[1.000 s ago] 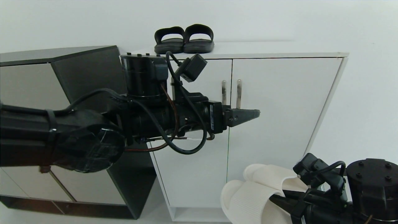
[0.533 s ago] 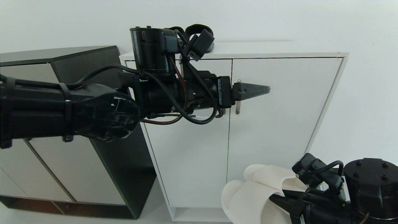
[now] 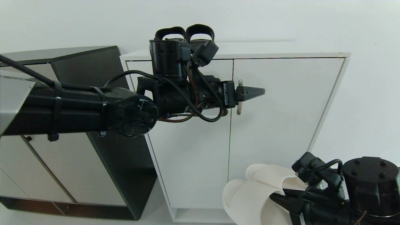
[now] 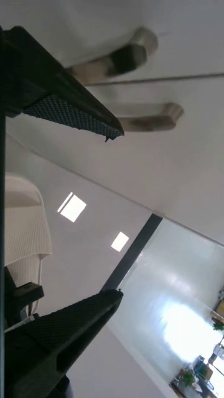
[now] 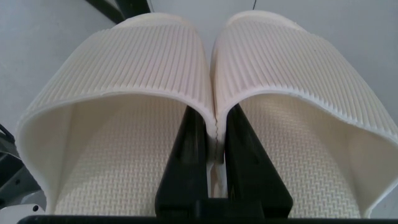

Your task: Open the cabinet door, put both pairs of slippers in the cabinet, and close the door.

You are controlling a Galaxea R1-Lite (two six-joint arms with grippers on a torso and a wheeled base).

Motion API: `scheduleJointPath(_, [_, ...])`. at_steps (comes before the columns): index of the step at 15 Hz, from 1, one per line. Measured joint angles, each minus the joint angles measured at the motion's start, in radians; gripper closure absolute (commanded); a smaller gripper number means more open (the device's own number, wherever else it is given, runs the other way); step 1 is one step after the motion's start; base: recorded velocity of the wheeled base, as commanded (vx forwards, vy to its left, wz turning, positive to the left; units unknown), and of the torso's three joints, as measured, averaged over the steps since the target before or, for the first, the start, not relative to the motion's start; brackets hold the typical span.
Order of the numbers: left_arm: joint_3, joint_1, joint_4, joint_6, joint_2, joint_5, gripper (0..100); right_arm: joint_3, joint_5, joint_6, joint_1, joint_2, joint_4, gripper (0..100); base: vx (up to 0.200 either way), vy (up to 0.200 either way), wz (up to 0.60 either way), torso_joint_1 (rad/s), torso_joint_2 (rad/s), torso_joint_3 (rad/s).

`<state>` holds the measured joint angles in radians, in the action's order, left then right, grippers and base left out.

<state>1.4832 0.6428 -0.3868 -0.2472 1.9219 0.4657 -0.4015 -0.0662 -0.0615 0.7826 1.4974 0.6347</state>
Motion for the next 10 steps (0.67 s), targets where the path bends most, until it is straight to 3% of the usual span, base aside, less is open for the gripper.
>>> scheduleJointPath(4, [0.002,-0.014,0.001,0.002,0.009,-0.044,0,0.0,0.0,0.0,-0.002,0.003,0.0,100,0.0,0.0,0.0,0.0,0.0,0.0])
scheduleJointPath(10, [0.033,-0.013,-0.001,0.002,0.059,-0.062,0,0.003,0.0,0.007,-0.002,0.003,0.0,100,0.0,0.0,0.0,0.0,0.0,0.0])
